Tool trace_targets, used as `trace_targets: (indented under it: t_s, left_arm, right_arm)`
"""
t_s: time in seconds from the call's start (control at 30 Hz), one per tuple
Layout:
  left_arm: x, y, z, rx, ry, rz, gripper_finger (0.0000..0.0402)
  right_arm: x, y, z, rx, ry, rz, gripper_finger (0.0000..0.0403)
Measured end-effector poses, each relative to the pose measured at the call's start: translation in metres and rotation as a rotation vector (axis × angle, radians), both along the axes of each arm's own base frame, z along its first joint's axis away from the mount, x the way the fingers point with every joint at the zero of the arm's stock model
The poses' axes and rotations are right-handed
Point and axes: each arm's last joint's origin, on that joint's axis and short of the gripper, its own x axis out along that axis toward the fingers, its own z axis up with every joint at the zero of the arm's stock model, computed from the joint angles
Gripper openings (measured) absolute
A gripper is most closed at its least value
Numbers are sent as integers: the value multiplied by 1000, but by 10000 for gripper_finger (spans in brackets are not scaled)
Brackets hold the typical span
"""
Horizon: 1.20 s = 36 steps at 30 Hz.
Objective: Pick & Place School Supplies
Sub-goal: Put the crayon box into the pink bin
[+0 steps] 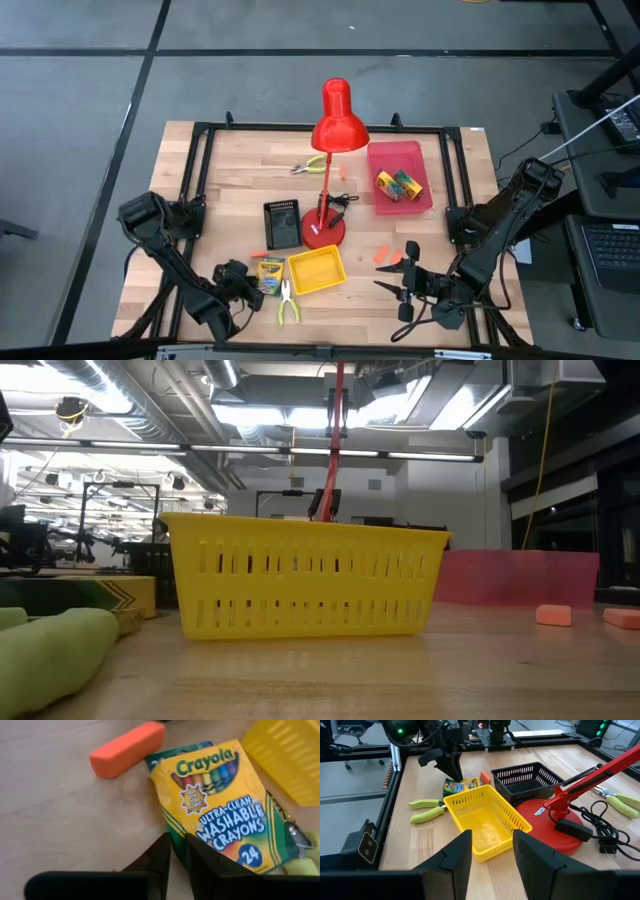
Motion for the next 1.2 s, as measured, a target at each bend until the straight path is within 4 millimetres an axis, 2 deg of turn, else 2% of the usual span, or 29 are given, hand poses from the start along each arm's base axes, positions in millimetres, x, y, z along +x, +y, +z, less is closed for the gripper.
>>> trace_targets:
  t_s: [0.27,0.4,0.5,0.63,0.87,0.97,1.1,1.2]
  left_arm:
    - [0,3,10,4,-69,-6,45]
    - [0,3,12,6,-78,-7,10]
    - [0,3,13,29,-111,-9,7]
    - [4,6,13,39,-104,-6,36]
    - [15,19,11,43,-19,33,141]
    - [17,23,11,41,26,40,174]
    - [20,26,11,53,41,25,183]
    - [22,26,11,52,41,18,164]
  right_arm:
    - [0,0,0,-4,3,-1,146]
    - [0,0,0,-3,3,-1,146]
    - [0,0,0,-3,3,-1,146]
    - [0,0,0,-3,3,-1,146]
    - [0,0,-1,-5,4,-1,146]
    - [-2,0,-1,-9,9,1,146]
    - [-3,0,-2,-6,15,-2,146]
    - [-3,-1,-2,-8,19,-6,146]
